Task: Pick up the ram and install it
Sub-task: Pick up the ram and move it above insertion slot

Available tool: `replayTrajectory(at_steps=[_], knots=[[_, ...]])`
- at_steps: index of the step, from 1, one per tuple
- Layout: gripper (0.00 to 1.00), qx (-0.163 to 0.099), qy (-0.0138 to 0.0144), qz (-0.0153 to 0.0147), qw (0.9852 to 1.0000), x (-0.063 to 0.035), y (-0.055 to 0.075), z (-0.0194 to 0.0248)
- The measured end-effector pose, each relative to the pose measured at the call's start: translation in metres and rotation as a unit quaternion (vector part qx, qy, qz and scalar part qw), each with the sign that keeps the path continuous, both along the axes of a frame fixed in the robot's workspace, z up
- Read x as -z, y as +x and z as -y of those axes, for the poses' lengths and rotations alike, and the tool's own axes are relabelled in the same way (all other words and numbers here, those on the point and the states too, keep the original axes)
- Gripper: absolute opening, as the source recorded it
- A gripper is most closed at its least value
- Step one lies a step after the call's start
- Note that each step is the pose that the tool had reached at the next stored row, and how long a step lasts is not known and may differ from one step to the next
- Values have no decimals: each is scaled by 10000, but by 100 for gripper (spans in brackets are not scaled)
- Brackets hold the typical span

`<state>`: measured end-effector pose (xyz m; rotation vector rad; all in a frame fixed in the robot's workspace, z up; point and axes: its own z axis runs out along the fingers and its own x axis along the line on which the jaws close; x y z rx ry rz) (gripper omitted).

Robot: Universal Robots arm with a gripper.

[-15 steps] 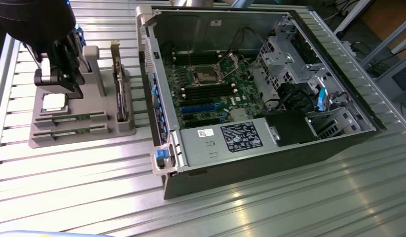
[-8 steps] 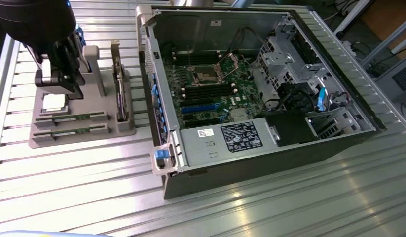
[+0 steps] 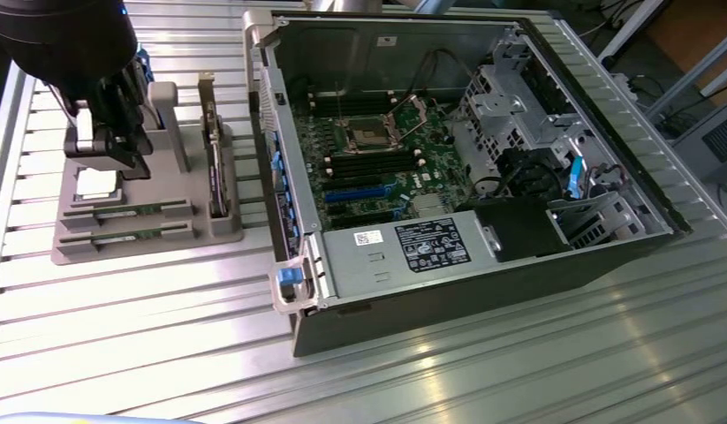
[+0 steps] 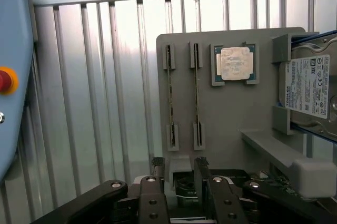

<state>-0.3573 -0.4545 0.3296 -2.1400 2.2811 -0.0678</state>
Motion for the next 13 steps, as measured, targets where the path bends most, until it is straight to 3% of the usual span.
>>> replayTrajectory(at_steps=[13], knots=[[36,0,-1,0,10000,37,0,1]])
